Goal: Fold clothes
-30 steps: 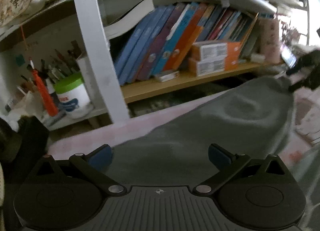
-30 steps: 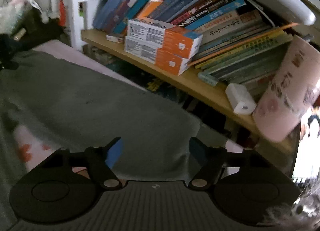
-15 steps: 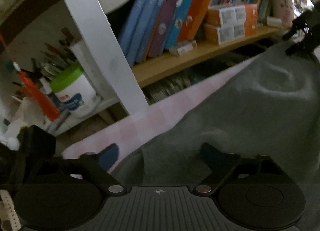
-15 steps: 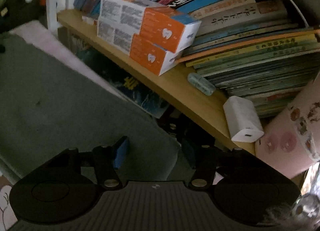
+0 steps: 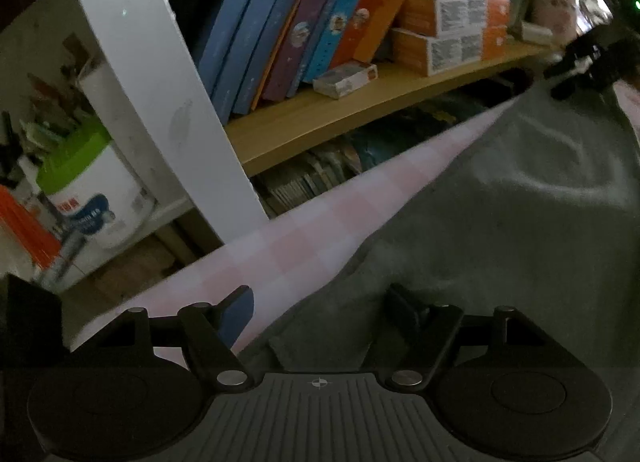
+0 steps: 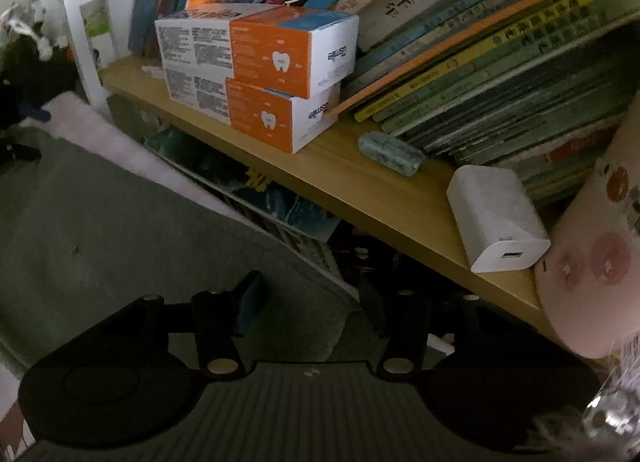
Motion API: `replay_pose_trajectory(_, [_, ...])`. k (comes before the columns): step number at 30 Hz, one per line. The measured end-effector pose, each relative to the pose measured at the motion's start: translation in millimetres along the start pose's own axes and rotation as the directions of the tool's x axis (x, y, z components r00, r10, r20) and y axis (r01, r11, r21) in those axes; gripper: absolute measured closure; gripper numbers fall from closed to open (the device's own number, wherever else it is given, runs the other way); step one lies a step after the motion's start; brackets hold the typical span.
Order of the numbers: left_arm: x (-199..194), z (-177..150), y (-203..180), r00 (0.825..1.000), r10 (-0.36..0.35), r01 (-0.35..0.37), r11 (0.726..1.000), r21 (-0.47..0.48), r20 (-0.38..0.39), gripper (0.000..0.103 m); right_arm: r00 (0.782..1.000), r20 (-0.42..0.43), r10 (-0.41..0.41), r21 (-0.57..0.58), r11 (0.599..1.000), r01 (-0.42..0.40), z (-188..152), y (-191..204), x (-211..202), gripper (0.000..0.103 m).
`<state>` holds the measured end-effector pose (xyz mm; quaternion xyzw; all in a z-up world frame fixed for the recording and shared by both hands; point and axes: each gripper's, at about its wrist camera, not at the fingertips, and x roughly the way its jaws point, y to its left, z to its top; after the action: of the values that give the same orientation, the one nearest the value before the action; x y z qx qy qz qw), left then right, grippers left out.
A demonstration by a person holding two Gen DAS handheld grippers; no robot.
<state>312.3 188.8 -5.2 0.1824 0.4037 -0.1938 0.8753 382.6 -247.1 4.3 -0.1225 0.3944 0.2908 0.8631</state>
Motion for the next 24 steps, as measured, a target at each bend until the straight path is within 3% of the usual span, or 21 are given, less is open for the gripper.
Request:
replay_pose_trajectory(3, [2.4,-1.0,7.8,0.999,-0.035,0.034,0.997,-0.072,-0.017,0.03,1.0,0.005,0.026,0.024,0.999,-0.026,-0.4,-0.9,-0.4,0.065])
replay_pose_trajectory(7, [0.5,-4.5,10.2,0.996,-0.087,0.085,0.985,-0.151,-0.009,0.053,0.999,0.011,0.048,0.032,0.998,-0.049,-0.8,3.9,-2.1,0.085])
replay_pose_trajectory(8, [-0.5,-4.7,8.5,0.996,-0.085,0.082,0.982,-0.169,-0.008,0.056,0.999,0.011,0.047,0.029,0.998,-0.048,-0.8,6.8,-2.6,0.087])
replay_pose_trajectory(10, [-3.2,-2.2,2.5,0.996,-0.086,0.082,0.979,-0.187,-0.018,0.075,1.0,0.008,0.021,0.012,1.0,-0.021,0.1,15.5,-3.7,0.089])
replay_pose_trajectory(11, [-4.8,-0.3,-2.1,0.996,-0.085,0.079,0.981,-0.176,-0.025,0.078,1.0,0.008,0.002,-0.001,1.0,-0.002,1.0,20.8,-4.5,0.09])
replay_pose_trajectory(16, [-21.0,2.2,-18.5,1.0,0.025,-0.023,0.994,-0.104,0.019,0.087,0.987,0.069,-0.145,-0.051,0.988,0.148,2.1,41.5,-19.9,0.09])
replay_pose_trajectory(24, [-92.3,-18.1,-39.6,0.985,0.089,-0.076,0.993,-0.086,0.149,0.092,0.924,0.276,-0.265,-0.09,0.95,0.3,-22.8,89.1,-89.9,0.09])
